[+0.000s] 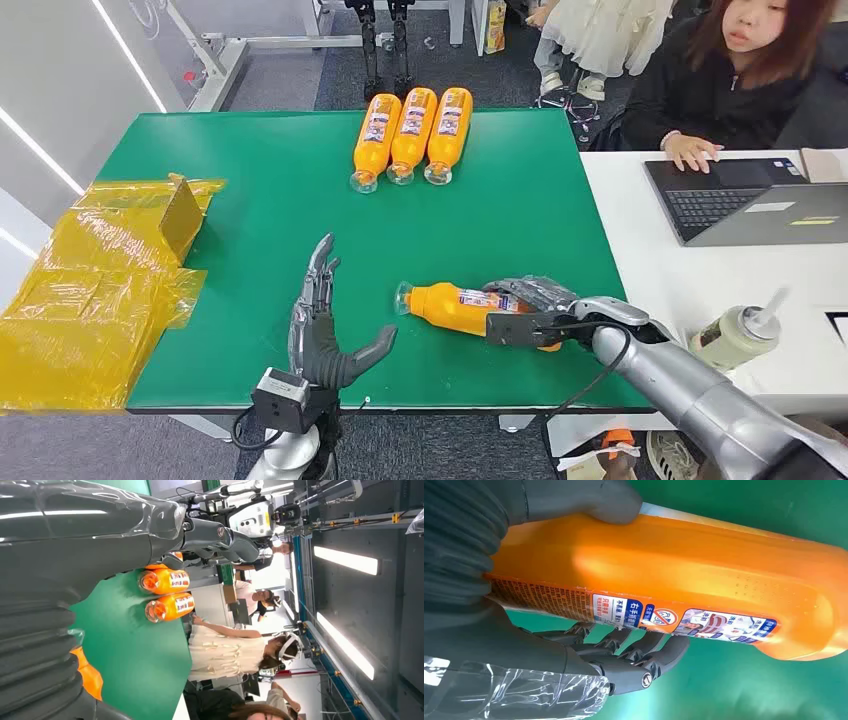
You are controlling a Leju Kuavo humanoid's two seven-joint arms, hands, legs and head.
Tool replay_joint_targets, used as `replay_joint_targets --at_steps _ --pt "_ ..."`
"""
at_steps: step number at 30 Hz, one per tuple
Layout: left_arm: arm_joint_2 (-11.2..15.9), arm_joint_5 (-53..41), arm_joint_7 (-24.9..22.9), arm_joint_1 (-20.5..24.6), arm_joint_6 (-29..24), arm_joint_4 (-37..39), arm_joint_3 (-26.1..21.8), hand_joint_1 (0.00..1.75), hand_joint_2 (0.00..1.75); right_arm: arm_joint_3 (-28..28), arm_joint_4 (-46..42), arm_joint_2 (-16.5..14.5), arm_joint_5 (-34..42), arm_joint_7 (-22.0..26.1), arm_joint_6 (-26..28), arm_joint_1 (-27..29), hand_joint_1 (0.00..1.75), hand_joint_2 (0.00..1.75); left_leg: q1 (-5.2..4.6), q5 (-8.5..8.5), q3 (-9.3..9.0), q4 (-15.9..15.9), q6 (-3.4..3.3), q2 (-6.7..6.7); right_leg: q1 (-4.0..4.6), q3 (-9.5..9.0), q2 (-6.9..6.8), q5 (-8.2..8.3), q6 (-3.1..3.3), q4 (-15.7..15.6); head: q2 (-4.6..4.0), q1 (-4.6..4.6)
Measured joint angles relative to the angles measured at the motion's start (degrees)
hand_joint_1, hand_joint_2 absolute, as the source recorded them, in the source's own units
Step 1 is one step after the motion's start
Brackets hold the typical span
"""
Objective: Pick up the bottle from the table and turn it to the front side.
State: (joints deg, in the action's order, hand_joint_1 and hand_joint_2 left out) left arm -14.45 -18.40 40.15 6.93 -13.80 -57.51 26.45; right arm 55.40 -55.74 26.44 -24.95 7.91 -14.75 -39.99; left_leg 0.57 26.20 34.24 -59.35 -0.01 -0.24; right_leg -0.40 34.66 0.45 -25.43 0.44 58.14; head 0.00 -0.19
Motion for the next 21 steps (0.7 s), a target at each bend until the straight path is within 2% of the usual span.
replay_joint_targets --at_steps 6,12,16,21 --pt "0.0 -0.3 0.0 -0.2 -0.6 0.0 -0.4 0.00 1.75 -1.5 -2.4 -0.2 -3.6 -0.1 7.1 2.9 1.75 1.75 0.00 0.00 0.04 0.0 0.00 -0.03 0.00 0.01 -0.05 0.00 0.00 0.0 0.00 -0.01" --pt "0.0 -0.5 0.0 -0.7 -3.0 0.0 -1.5 0.00 1.75 -8.7 -11.4 -0.1 -9.4 0.6 12.5 9.4 1.75 1.75 0.00 0.00 0.16 0.0 0.00 -0.09 -0.01 0.11 -0.11 -0.01 0.00 0.0 0.00 -0.01" --pt "0.0 -0.6 0.0 -0.7 -3.2 -0.1 -2.4 0.00 1.75 -14.2 -18.7 -0.2 -12.1 0.0 13.3 12.8 1.75 1.75 0.00 0.00 0.26 0.0 0.00 -0.09 0.00 0.24 -0.10 -0.02 -0.01 0.0 0.00 0.01" --pt "0.0 -1.0 0.0 -0.7 -3.3 -0.2 -2.7 0.00 1.75 -17.9 -23.2 -0.2 -12.5 0.6 13.4 15.0 1.75 1.75 -0.01 0.00 0.31 0.0 0.00 -0.08 -0.01 0.27 -0.10 -0.03 -0.01 0.0 0.00 -0.01"
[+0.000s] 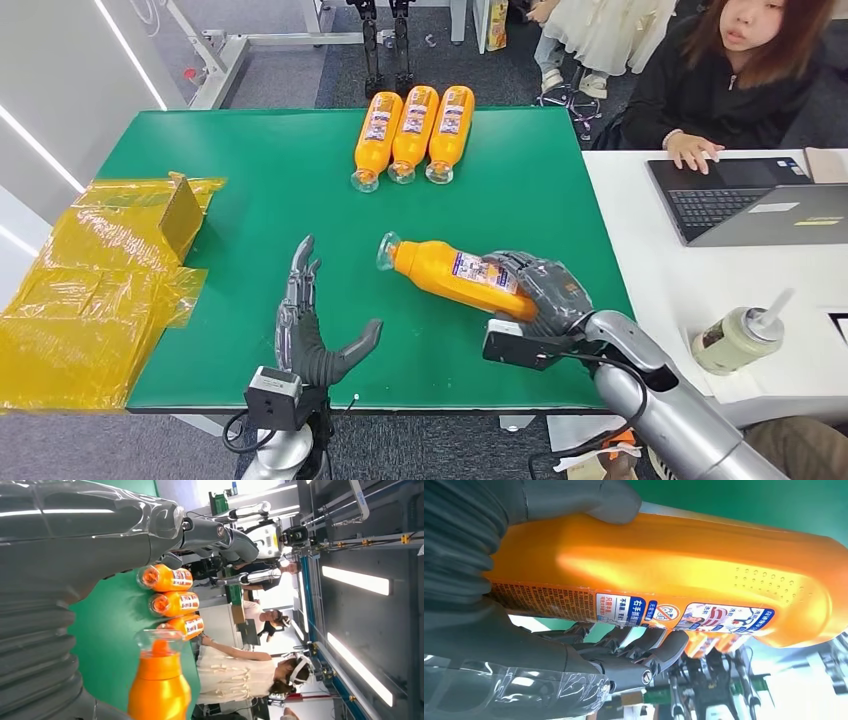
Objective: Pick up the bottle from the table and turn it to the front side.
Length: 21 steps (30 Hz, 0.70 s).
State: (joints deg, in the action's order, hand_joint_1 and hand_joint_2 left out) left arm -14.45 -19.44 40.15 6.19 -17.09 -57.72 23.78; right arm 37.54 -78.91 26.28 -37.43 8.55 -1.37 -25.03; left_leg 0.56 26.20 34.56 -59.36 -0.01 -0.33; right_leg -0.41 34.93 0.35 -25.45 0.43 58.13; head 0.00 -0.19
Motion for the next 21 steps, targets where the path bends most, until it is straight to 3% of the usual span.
replay_joint_targets --at_steps 5,10,16,21 --pt "0.2 -1.7 0.0 0.6 -3.6 0.1 -1.1 0.00 1.75 -3.8 -5.1 0.4 0.1 1.2 -0.1 2.3 1.75 1.75 0.00 0.00 0.01 0.0 0.00 0.00 -0.01 0.02 0.00 0.00 0.00 0.0 0.00 -0.01" --pt "1.0 -0.7 0.0 4.5 -6.7 2.1 -4.8 0.00 1.75 -5.9 -9.9 0.6 -0.8 1.8 0.2 5.5 1.75 1.75 0.01 0.00 0.01 0.0 0.00 0.00 0.00 0.04 0.01 0.01 0.01 0.0 0.00 0.01" --pt "2.4 9.2 0.0 9.0 1.7 6.3 -12.2 0.00 1.75 -6.3 -11.1 0.4 -2.0 3.2 1.0 7.0 1.75 1.75 0.02 -0.02 0.02 0.0 0.03 0.03 0.02 0.04 0.03 0.01 0.02 0.1 0.00 0.01" --pt "2.9 10.3 0.0 10.2 3.2 8.1 -15.3 0.00 1.75 -6.3 -11.1 0.0 -2.0 3.3 1.0 7.0 1.75 1.75 0.01 -0.02 0.04 0.0 0.03 0.00 0.01 0.04 0.02 0.01 0.01 0.0 0.00 0.00"
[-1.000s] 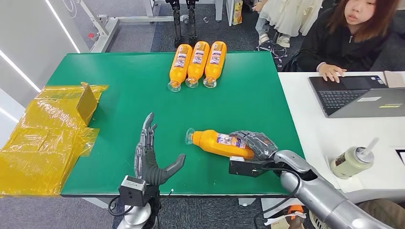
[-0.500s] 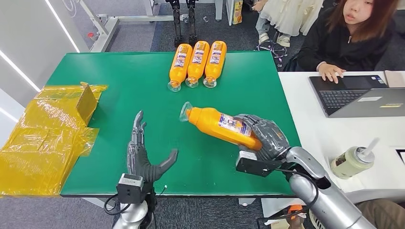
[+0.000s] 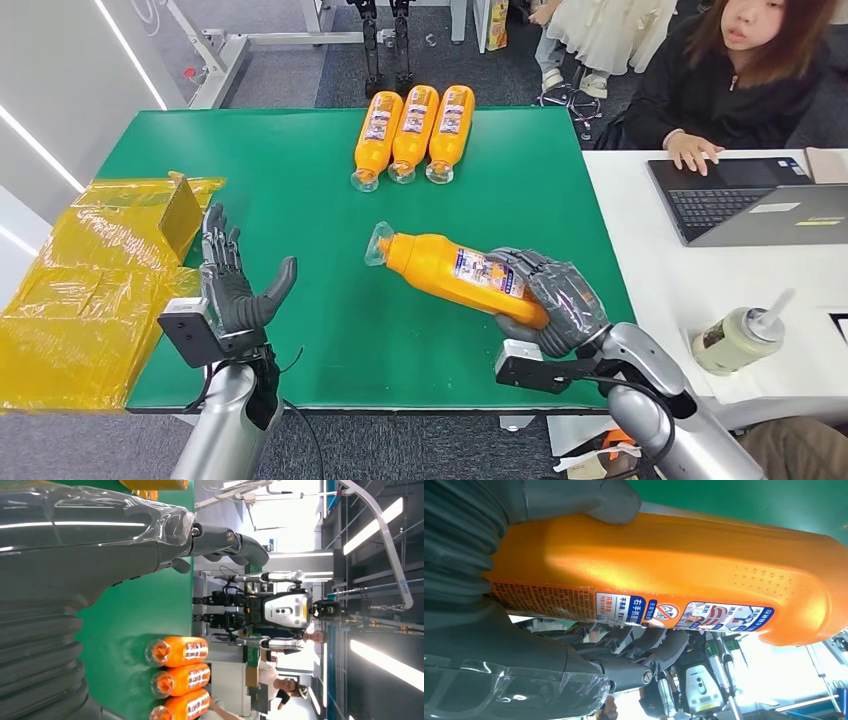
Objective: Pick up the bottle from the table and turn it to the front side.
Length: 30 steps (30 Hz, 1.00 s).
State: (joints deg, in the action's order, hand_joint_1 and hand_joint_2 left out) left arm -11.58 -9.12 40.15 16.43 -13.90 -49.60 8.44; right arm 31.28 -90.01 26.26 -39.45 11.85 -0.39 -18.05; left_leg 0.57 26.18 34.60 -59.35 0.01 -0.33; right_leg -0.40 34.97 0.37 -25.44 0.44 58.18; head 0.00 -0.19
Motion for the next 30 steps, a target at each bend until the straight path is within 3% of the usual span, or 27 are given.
replay_joint_targets --at_steps 5,8,15,22,30 --pt "0.0 0.2 0.0 0.3 0.2 0.9 -1.1 0.00 1.75 0.0 0.0 -0.2 0.0 0.0 0.0 0.0 1.75 1.75 -0.01 0.01 0.03 0.0 -0.01 0.00 -0.01 0.00 0.00 0.00 -0.01 0.0 0.00 -0.01" --pt "0.0 3.1 0.0 1.0 3.4 2.0 -2.3 0.00 1.75 0.0 0.0 -0.4 0.0 0.0 0.0 -0.2 1.75 1.75 -0.01 0.01 0.05 0.0 -0.01 0.00 -0.01 0.01 -0.01 0.00 -0.01 0.0 0.00 0.00" --pt "-0.2 14.6 -1.4 4.5 22.2 8.2 -6.6 0.00 1.75 0.5 0.8 -1.7 -0.4 0.0 -0.1 -2.1 1.75 1.75 0.00 -0.02 0.03 0.0 -0.02 0.00 0.00 0.01 -0.01 0.01 0.00 0.0 0.00 0.01" --pt "-2.9 25.6 -8.4 3.6 38.9 9.8 -7.4 0.00 1.75 1.1 1.0 -4.0 -2.4 -1.2 0.2 -2.0 1.75 1.75 -0.01 0.00 0.04 0.0 -0.03 -0.07 -0.01 0.02 -0.03 -0.02 -0.03 -0.1 0.00 0.01" --pt "-5.2 34.2 -13.1 -1.7 41.3 5.6 -4.5 0.00 1.75 0.7 -2.6 -4.1 -6.5 -0.4 3.0 5.5 1.75 1.75 -0.02 0.12 0.09 0.0 -0.16 -0.05 -0.01 0.04 -0.03 -0.09 -0.10 -0.1 0.00 0.00"
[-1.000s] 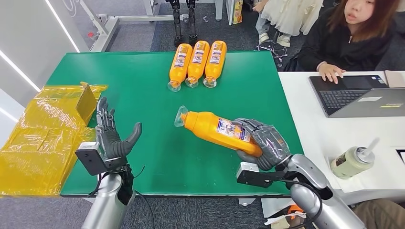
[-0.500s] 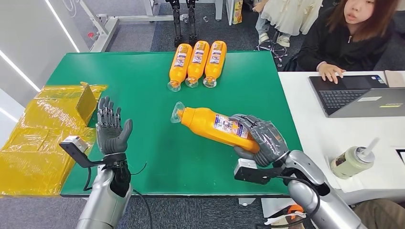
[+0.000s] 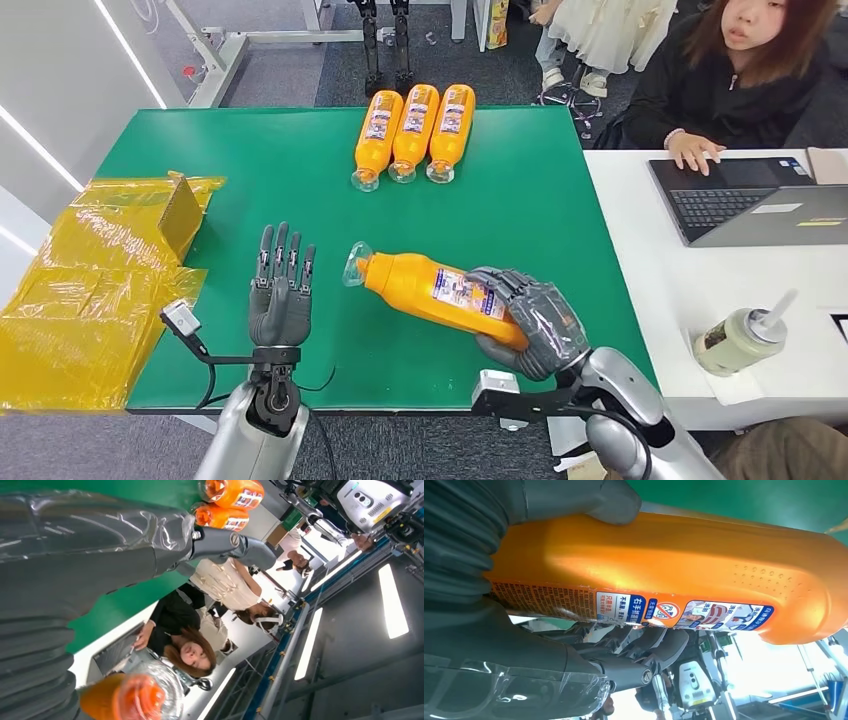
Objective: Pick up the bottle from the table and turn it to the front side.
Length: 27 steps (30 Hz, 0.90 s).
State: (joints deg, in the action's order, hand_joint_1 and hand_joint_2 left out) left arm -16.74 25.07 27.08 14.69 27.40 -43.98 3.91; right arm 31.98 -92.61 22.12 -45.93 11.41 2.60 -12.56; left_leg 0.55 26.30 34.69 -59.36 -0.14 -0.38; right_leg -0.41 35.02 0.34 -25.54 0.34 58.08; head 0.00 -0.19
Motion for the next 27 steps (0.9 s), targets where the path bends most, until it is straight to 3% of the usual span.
replay_joint_targets --at_steps 6,10,27 --pt "-0.1 2.9 -2.2 -2.6 -0.6 -5.5 4.8 0.00 1.75 -0.4 -2.4 -1.5 -1.3 1.6 1.4 5.3 1.75 1.75 0.01 0.00 0.02 0.0 0.00 -0.01 0.01 0.00 -0.03 0.00 0.00 0.0 0.00 0.00" --pt "0.2 3.9 -2.4 -3.3 -1.2 -7.5 7.6 0.00 1.75 0.1 -3.1 -4.0 -2.4 3.0 2.1 7.5 1.75 1.75 0.01 -0.01 0.01 0.0 0.00 0.03 0.01 0.01 0.01 0.00 0.01 0.0 0.00 0.00" --pt "0.4 6.7 -4.1 -3.9 -2.3 -11.5 11.7 0.00 1.75 2.0 -5.5 -16.6 -10.1 -0.1 -0.5 6.9 1.75 1.75 0.01 -0.04 0.02 0.0 0.05 0.03 0.01 0.02 0.01 0.01 0.02 0.0 0.00 0.01"
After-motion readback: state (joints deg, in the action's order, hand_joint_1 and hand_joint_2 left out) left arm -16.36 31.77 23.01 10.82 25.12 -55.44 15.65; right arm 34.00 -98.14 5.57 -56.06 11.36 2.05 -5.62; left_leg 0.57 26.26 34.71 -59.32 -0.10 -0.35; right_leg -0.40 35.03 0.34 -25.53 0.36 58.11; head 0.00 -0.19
